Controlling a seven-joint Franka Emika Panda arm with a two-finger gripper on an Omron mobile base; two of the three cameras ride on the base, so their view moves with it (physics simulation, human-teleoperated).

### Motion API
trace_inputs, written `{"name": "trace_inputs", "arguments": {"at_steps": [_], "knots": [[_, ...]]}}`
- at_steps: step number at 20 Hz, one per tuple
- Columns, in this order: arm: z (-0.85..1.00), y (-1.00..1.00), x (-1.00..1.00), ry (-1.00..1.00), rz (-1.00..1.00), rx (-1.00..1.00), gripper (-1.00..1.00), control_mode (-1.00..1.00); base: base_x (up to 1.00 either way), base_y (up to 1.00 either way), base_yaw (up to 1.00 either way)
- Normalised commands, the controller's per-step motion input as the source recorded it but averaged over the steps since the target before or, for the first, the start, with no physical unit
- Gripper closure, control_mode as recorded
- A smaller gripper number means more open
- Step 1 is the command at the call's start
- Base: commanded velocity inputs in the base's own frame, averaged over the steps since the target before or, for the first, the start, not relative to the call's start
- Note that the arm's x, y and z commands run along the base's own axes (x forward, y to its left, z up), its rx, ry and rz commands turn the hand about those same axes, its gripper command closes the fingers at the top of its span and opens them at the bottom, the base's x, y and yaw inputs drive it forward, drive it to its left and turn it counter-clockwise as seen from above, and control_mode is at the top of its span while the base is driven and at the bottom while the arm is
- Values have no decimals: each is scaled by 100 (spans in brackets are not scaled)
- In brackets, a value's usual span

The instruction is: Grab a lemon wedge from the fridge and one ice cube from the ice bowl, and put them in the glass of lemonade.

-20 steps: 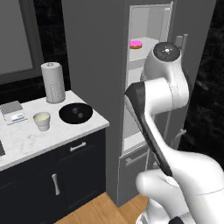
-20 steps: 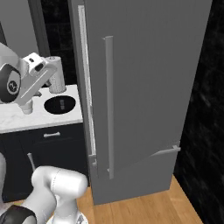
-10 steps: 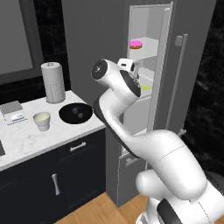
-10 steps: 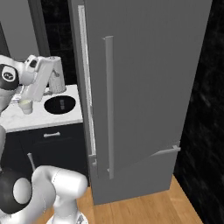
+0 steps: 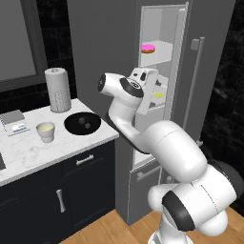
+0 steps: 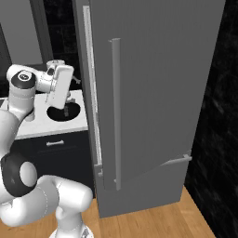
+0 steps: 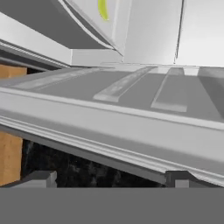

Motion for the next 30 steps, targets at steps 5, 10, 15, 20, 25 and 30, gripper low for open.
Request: {"name": "trace_inputs", "arguments": {"at_steps": [5, 10, 15, 20, 25, 30], "knots": [[0, -54, 2, 0, -16, -1, -100, -100, 0, 0, 0], [0, 0, 43, 0, 4, 0, -100, -100, 0, 0, 0], [-10, -62, 28, 1, 2, 0, -100, -100, 0, 0, 0], [-3, -88, 2, 0, 0, 0, -100, -100, 0, 0, 0], [0, -84, 0, 0, -1, 0, -100, -100, 0, 0, 0], [-3, -99, -14, 0, -5, 0, -100, -100, 0, 0, 0]]}}
